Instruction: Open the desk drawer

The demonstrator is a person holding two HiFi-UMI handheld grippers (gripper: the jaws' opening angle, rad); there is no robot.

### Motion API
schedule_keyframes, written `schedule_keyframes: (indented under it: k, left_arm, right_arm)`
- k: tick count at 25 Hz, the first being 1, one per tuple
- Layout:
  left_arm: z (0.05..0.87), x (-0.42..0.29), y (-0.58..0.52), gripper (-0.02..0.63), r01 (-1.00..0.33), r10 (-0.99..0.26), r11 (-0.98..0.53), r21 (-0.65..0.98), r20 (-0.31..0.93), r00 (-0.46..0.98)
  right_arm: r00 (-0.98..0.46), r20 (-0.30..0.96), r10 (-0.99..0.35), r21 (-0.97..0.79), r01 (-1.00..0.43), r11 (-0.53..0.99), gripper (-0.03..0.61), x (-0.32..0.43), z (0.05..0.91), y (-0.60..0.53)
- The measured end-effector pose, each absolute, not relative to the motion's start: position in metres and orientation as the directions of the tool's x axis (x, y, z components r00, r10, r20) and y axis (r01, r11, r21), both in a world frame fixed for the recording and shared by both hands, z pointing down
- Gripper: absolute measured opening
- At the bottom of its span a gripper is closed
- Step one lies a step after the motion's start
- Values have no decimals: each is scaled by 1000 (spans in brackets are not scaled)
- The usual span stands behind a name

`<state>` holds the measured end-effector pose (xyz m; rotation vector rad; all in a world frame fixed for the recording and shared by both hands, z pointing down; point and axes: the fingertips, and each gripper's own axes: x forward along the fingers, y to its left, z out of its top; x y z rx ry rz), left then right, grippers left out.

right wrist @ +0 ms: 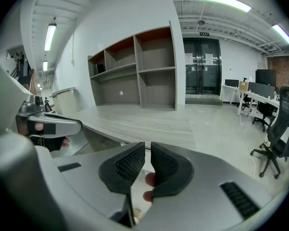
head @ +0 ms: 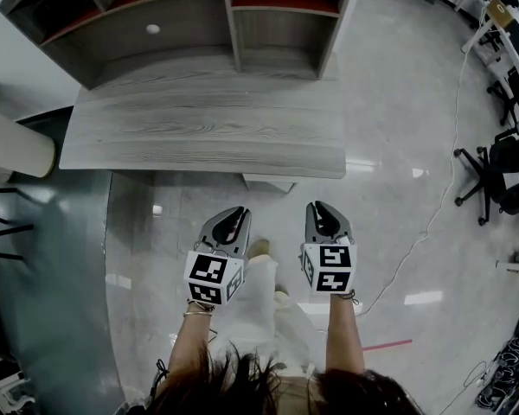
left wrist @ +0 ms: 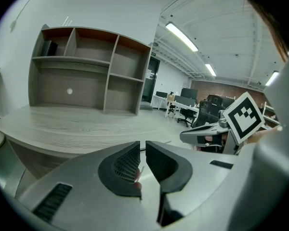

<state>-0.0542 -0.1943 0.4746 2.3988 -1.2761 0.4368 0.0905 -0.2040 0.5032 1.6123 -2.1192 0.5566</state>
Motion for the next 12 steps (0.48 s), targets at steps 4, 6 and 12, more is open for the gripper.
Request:
schedule_keyframes:
  k: [4, 6, 12]
  left_arm:
    - [485, -57, -202, 21, -840, -713, -506, 195, 454, 535]
    - [492, -58, -206, 25, -840, -708, -505, 198, 462, 535]
    - [512, -59, -217, 44, -836, -686, -508, 207, 489, 538]
  right_arm:
    - [-234, 570, -787, -61, -968, 244, 26, 91, 515, -210]
    - [-227, 581, -781, -62, -970, 236, 26, 91, 521, -214]
    - [-210, 610, -764, -56, -973, 223, 26, 95, 539, -225]
